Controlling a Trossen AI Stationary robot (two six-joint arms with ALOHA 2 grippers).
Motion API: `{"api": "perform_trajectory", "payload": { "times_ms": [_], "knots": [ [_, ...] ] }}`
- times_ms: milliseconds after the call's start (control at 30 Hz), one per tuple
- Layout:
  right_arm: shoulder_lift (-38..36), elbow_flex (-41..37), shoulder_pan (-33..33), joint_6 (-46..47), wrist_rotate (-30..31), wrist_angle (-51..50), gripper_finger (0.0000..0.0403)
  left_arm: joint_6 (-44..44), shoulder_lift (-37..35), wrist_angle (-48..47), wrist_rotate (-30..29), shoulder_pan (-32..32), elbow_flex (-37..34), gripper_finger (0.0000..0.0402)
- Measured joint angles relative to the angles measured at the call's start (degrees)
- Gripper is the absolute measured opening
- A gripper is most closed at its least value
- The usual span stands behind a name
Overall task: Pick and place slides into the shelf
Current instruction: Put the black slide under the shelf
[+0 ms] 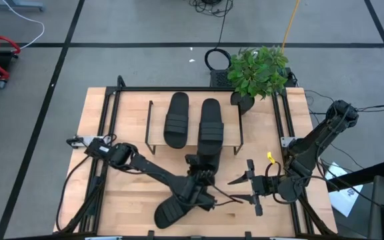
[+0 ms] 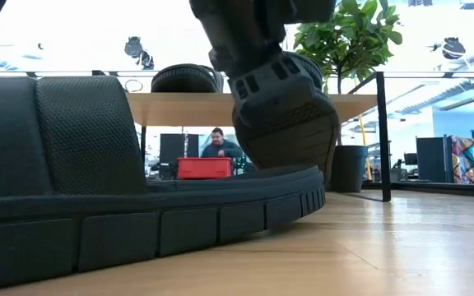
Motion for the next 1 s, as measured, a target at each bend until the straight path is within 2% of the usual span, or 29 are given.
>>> {"api": "perform_trajectory", "payload": {
  "times_ms": [467,1000],
  "knots": [
    [0.0,0.0,0.0,-0.8,-0.3,0.0,0.0178,0.8,2.1,7.6,1.6,2.8,0.0,0.0],
    [0.0,0.0,0.4,-1.3,-0.7,0.9,0.0178,1.9,3.8,8.1,3.3,6.0,0.0,0.0]
  ]
}}
